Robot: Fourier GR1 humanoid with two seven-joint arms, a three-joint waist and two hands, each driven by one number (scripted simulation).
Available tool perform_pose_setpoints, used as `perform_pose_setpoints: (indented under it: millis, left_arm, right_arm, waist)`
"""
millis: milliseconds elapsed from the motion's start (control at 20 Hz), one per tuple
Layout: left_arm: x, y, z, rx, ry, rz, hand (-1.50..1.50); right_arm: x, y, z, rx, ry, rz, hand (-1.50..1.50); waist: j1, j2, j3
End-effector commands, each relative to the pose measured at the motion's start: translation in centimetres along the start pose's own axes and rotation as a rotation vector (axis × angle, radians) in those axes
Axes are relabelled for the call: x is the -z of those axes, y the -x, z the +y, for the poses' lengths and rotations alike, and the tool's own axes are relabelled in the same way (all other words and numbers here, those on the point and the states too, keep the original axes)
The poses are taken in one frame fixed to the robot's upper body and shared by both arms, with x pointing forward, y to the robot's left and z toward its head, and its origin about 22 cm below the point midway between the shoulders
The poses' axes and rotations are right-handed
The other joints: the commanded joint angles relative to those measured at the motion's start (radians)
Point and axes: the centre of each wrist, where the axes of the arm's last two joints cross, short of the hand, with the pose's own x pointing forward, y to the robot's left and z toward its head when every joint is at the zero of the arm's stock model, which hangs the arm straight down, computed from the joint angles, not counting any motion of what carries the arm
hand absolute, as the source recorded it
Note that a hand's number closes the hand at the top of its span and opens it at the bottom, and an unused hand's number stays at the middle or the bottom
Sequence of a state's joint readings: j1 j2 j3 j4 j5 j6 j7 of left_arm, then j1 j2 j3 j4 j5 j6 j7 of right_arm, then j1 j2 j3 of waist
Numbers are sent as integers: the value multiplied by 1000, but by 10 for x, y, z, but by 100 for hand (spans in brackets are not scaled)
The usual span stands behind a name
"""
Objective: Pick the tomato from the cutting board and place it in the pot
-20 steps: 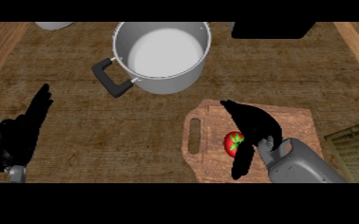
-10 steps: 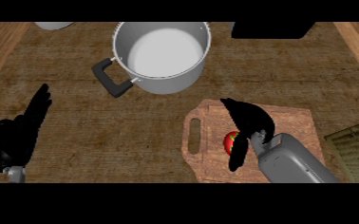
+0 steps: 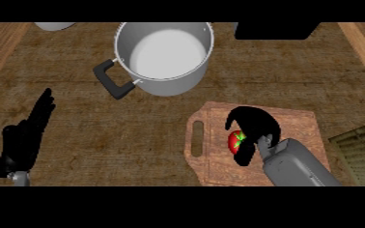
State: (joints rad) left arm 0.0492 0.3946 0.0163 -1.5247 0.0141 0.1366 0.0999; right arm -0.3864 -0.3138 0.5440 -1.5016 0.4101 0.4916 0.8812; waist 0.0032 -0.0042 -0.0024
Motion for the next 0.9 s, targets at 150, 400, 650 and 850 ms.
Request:
perform_pose_setpoints:
  millis: [150, 400, 650, 850]
  left_arm:
    - [12, 9, 6, 1, 9, -1, 0]
    - [13, -16, -18, 6, 82, -58, 0]
    - [22, -36, -29, 3, 129, -98, 0]
    - [22, -36, -30, 39, 161, -103, 0]
  right_arm:
    - [-3, -24, 1, -42, 11, 3, 150]
    - [-5, -126, 1, 72, 189, 25, 150]
    - [0, -144, -29, 133, 296, 66, 150]
    - [-1, -165, -49, 113, 399, 131, 150]
  waist:
    - [-2, 4, 2]
    - [94, 20, 0]
    - [169, 39, 0]
    - [201, 34, -3]
